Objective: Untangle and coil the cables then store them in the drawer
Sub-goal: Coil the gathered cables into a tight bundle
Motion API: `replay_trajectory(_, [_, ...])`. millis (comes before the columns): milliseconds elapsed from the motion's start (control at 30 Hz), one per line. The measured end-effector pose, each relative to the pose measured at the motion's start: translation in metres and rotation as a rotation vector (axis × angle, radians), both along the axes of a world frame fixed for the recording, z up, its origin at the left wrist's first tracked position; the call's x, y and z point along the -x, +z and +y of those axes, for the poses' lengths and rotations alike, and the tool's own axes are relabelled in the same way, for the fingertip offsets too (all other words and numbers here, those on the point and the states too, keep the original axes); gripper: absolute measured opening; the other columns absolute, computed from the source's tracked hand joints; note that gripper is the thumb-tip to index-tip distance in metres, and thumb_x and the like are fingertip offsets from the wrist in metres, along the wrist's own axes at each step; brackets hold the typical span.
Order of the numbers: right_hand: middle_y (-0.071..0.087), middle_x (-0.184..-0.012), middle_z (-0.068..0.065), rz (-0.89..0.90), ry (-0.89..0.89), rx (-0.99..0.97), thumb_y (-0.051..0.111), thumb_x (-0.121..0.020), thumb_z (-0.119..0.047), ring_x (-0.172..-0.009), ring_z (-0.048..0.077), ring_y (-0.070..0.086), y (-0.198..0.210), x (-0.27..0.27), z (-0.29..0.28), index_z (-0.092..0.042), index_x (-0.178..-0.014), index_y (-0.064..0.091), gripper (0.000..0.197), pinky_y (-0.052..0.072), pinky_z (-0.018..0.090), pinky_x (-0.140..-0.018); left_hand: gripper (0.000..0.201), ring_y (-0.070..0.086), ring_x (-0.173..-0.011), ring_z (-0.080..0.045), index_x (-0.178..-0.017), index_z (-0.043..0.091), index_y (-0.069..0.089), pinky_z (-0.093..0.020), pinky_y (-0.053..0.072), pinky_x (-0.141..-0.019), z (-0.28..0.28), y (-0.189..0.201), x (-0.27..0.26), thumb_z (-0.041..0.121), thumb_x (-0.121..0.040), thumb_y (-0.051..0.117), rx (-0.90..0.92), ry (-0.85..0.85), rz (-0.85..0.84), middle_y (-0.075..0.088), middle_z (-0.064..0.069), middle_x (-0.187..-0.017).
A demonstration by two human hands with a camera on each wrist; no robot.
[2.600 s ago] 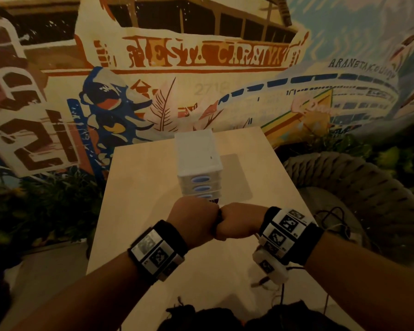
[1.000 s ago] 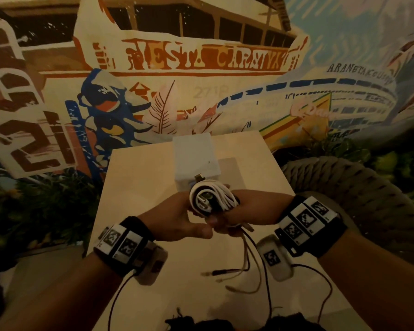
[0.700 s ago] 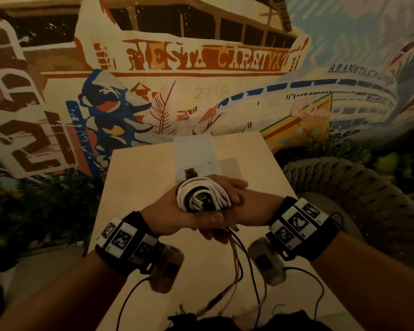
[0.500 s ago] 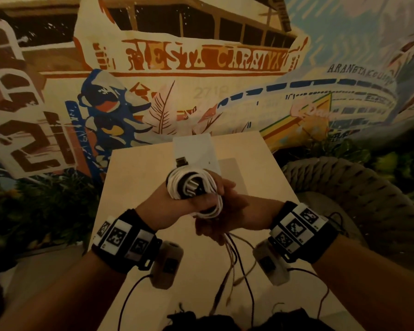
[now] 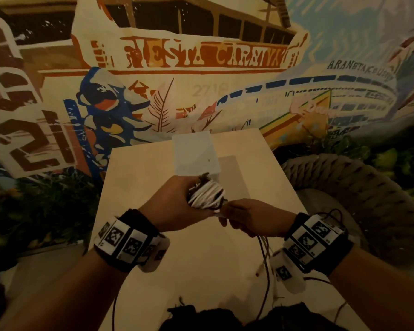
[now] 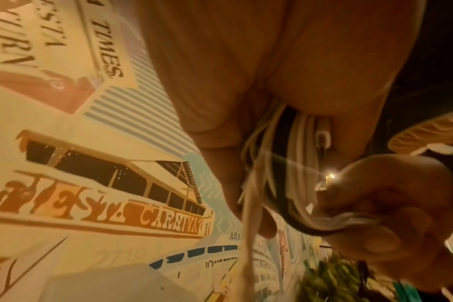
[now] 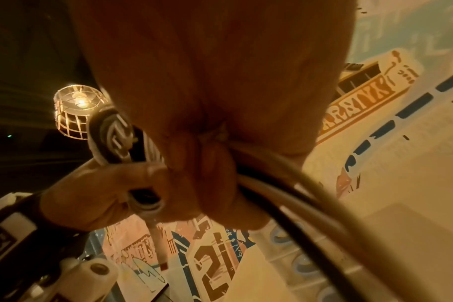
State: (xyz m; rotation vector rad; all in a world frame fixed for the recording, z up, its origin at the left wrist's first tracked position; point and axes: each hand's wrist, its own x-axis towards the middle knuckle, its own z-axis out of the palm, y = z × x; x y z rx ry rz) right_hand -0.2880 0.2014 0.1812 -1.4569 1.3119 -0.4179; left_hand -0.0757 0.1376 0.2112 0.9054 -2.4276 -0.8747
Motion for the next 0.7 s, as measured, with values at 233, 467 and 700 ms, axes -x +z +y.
replay_trajectory(233, [0.069, -0.070, 0.003, -0.125, -0.107, -0.161, 0.023, -0.104, -0.061, -0.054, 0.015, 0.043, 0.000, -0.003, -0.004, -0.011, -0.085, 0.077, 0.076, 0.038, 0.028, -0.055, 0.032, 0.059, -0.118, -0.015, -0.125, 0.019, 0.066, -0.004, 0.020, -0.099, -0.002, -0.008, 0.017, 0.037, -0.099, 0.059, 0.239, -0.126, -0.407, 0.068, 0.002, -0.125])
replay_trajectory(467, [0.048, -0.057, 0.010, -0.318, -0.149, -0.334, 0.012, -0.079, -0.093, -0.049, 0.020, 0.040, -0.006, -0.005, -0.015, -0.010, -0.058, 0.058, 0.097, 0.028, 0.031, -0.054, 0.026, 0.065, -0.101, -0.020, -0.116, 0.026, 0.064, -0.032, 0.055, -0.083, 0.009, -0.017, 0.022, 0.037, -0.095, 0.055, 0.421, -0.115, -0.612, 0.068, 0.006, -0.111])
replay_trajectory(700, [0.067, -0.067, -0.002, -0.080, 0.067, -0.200, 0.058, -0.091, -0.063, -0.061, 0.013, 0.058, 0.003, -0.010, -0.020, -0.017, -0.082, 0.071, 0.049, 0.039, 0.028, -0.061, 0.022, 0.065, -0.097, -0.025, -0.113, 0.015, 0.063, -0.030, 0.046, -0.073, 0.009, -0.035, 0.026, 0.014, -0.097, 0.049, 0.369, -0.073, -0.634, 0.068, -0.002, -0.109])
